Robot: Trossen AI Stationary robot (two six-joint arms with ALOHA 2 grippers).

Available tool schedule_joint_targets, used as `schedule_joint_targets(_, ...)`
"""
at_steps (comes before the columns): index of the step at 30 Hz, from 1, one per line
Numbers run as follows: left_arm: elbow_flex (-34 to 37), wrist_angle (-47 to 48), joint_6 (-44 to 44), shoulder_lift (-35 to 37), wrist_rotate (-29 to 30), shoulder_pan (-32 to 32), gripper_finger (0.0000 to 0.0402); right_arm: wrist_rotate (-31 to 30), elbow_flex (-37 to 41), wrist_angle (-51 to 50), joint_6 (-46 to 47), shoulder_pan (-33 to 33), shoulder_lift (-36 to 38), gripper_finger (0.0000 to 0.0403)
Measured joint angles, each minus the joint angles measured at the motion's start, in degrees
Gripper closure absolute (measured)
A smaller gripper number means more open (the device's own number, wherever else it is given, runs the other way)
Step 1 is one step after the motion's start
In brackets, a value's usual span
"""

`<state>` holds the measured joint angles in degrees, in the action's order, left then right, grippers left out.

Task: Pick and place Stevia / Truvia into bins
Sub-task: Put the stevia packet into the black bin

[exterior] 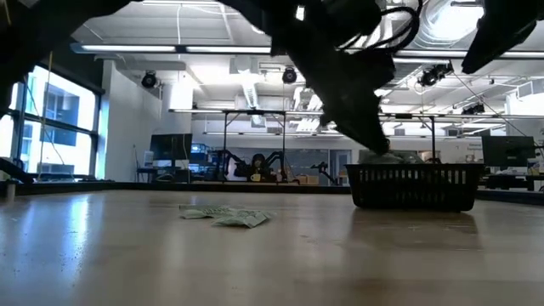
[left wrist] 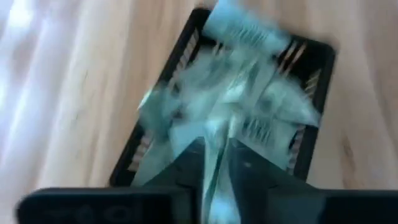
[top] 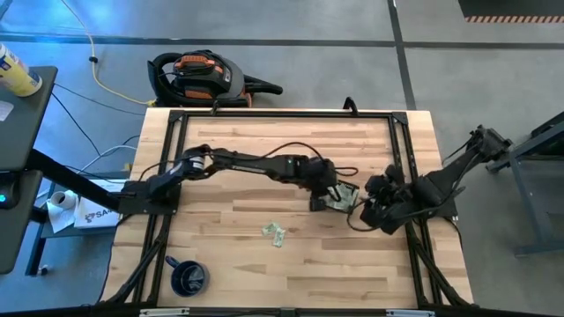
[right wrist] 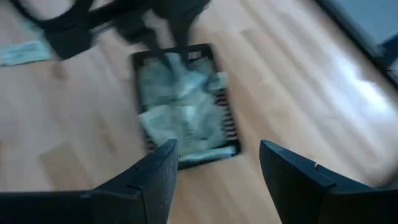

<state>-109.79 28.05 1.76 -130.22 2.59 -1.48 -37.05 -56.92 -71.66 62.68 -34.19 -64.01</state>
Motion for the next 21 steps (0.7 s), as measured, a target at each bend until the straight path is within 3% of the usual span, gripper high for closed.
schedule_joint_targets(2, -2.4, 8.8, -1.6, 1.5, 1.2, 0.0, 0.0276, 1.2, 1.4, 4.7, -3.1, -0.3, -0.1, 0.0185)
schedule_joint_targets(5, -4.9, 13.3, -1.8, 5.7, 0.0, 0.3, 0.0241, 1.2, 2.5, 10.8, -7.6, 0.3, -0.2, 0.0185)
schedule_joint_targets(7, -5.0, 16.0, -1.6, 9.2, -0.2, 0.8, 0.0224, 1.7, 2.8, 14.1, -11.0, 1.8, -0.1, 0.0185)
schedule_joint_targets(10, -0.7, 20.9, -0.7, 14.1, -0.3, 2.7, 0.0211, 7.2, 2.8, 21.2, -18.9, 5.3, -0.8, 0.0185)
schedule_joint_targets(14, 14.3, 15.6, -4.9, 23.3, 0.4, 5.9, 0.0209, 15.2, 2.8, 32.2, -31.9, 10.6, -5.1, 0.0185)
schedule_joint_targets(18, 34.6, 2.5, -17.7, 32.5, 0.8, 8.7, 0.0209, 23.9, 2.8, 42.3, -42.6, 16.0, -11.8, 0.0185)
schedule_joint_targets(21, 45.5, -5.1, -25.8, 37.6, 0.9, 10.6, 0.0209, 31.8, 2.8, 48.1, -49.8, 18.6, -17.4, 0.0185)
